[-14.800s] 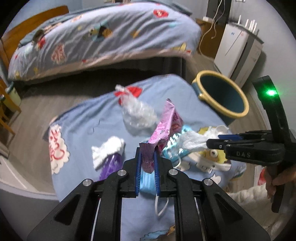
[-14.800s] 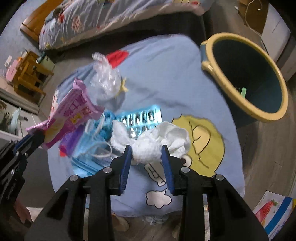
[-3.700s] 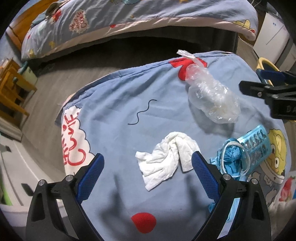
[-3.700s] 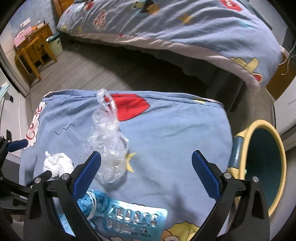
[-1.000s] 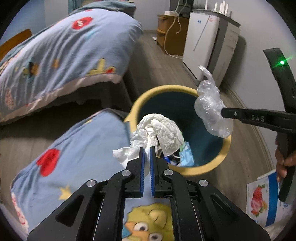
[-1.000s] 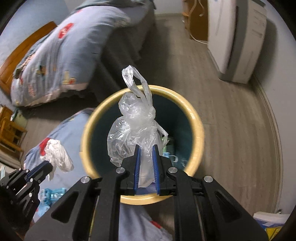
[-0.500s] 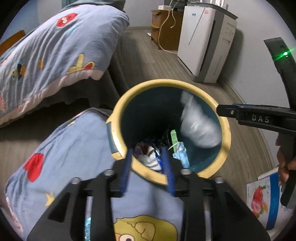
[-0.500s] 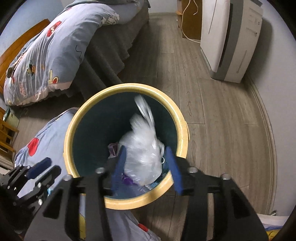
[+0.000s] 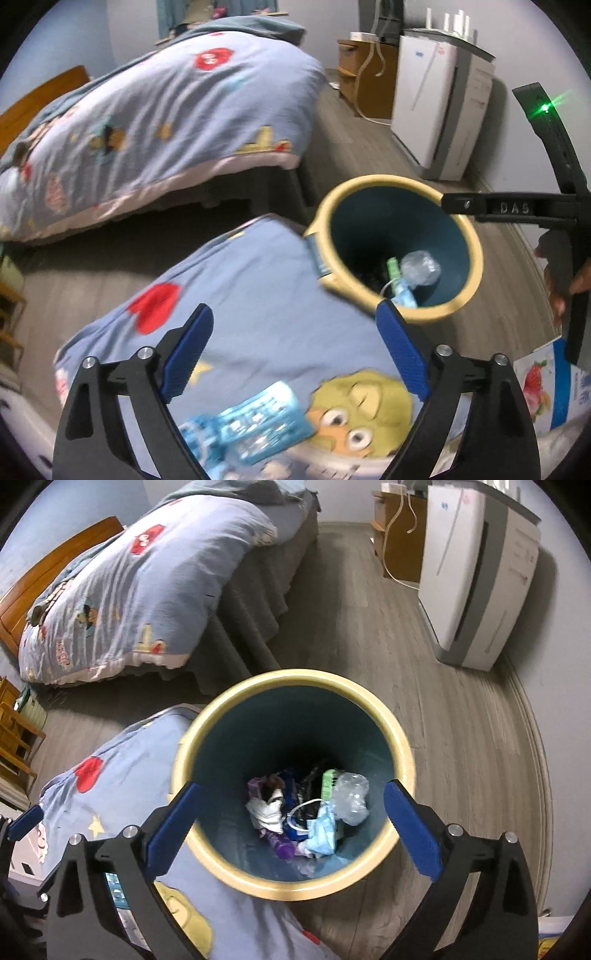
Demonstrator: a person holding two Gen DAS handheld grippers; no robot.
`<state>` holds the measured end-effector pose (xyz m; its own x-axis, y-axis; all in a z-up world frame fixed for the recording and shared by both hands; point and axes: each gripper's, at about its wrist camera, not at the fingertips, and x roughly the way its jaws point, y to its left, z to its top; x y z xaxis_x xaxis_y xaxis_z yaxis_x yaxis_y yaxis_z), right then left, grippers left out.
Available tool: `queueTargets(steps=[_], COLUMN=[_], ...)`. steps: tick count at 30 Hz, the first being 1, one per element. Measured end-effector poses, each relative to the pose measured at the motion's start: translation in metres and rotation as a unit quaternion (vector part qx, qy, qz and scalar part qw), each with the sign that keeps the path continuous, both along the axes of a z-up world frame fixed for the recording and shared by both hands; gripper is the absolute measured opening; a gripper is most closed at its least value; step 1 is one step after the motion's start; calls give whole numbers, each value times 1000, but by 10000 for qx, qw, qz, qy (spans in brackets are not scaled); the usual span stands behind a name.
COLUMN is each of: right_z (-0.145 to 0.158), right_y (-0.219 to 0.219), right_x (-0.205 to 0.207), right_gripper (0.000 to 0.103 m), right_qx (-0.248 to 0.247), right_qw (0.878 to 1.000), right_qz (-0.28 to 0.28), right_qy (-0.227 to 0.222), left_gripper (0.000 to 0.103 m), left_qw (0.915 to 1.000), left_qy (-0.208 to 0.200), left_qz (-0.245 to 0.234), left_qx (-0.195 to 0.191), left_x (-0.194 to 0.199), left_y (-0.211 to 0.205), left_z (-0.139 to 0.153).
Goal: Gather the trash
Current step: 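Move both open tools back over the cushion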
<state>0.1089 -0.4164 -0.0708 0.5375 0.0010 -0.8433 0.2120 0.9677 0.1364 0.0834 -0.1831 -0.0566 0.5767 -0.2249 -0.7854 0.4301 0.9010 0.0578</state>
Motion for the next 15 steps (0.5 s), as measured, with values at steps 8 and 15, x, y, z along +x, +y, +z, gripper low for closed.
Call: queueTargets(steps=[8, 15], right_z=[31, 46], right_y=[62, 119], right_x=[-18, -38], right_gripper=[97, 97], right_qx=[157, 106], right_qw=[9985, 9963], right_qz=[491, 830], right_qy=[-199, -200], left_gripper=[92, 94], left_qw=[9971, 9910], left_qy=[-173, -261], left_qz=[738, 1313], left_qx=[79, -60], left_x=[-31, -68], left_y=[86, 154], left_z=[32, 41])
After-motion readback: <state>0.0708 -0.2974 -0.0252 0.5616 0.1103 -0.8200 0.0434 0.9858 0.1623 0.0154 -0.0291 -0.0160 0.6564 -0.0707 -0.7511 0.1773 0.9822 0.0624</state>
